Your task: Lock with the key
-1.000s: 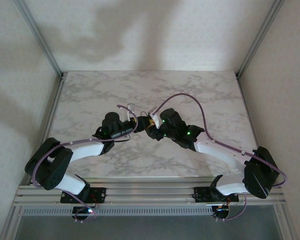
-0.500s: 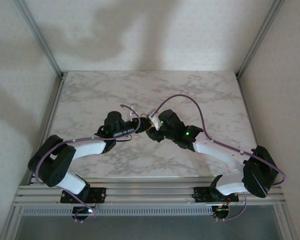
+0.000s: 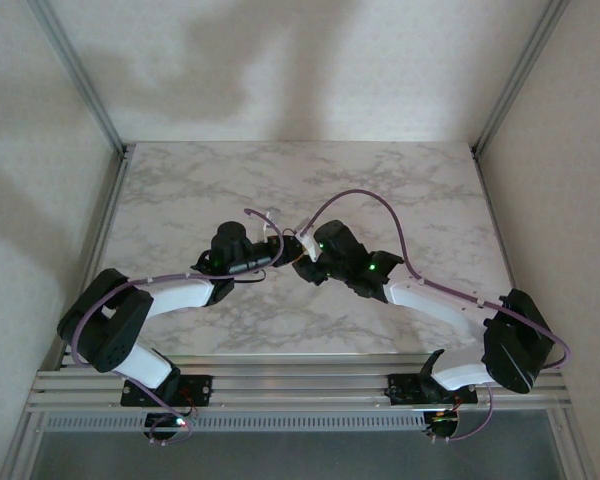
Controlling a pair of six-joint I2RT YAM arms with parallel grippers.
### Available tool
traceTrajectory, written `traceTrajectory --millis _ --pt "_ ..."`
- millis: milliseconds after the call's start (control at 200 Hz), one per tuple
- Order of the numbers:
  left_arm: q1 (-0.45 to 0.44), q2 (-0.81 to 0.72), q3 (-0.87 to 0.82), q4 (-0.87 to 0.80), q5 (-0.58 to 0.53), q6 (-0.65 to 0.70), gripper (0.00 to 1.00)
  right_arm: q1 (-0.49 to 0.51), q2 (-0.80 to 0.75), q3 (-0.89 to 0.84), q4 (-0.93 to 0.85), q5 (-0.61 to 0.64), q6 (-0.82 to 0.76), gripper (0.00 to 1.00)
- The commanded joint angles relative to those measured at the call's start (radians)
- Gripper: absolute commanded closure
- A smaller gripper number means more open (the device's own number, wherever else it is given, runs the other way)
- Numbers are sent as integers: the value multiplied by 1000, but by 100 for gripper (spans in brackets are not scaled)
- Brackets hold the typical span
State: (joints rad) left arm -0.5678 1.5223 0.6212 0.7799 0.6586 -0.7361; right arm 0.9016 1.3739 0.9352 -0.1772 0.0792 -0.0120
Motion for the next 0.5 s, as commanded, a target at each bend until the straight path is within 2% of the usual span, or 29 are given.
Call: traceTrajectory --millis 0,135,330,495 --pt "0 22 20 -8 1 20 86 16 -1 50 34 -13 3 100" --pt "-1 31 22 -7 3 17 100 18 2 51 38 -13 11 100" --pt "-1 29 6 22 -12 -4 100 19 -2 48 46 -19 23 100" --pt "-1 23 -8 40 -29 -15 100 19 -17 35 59 -26 32 82"
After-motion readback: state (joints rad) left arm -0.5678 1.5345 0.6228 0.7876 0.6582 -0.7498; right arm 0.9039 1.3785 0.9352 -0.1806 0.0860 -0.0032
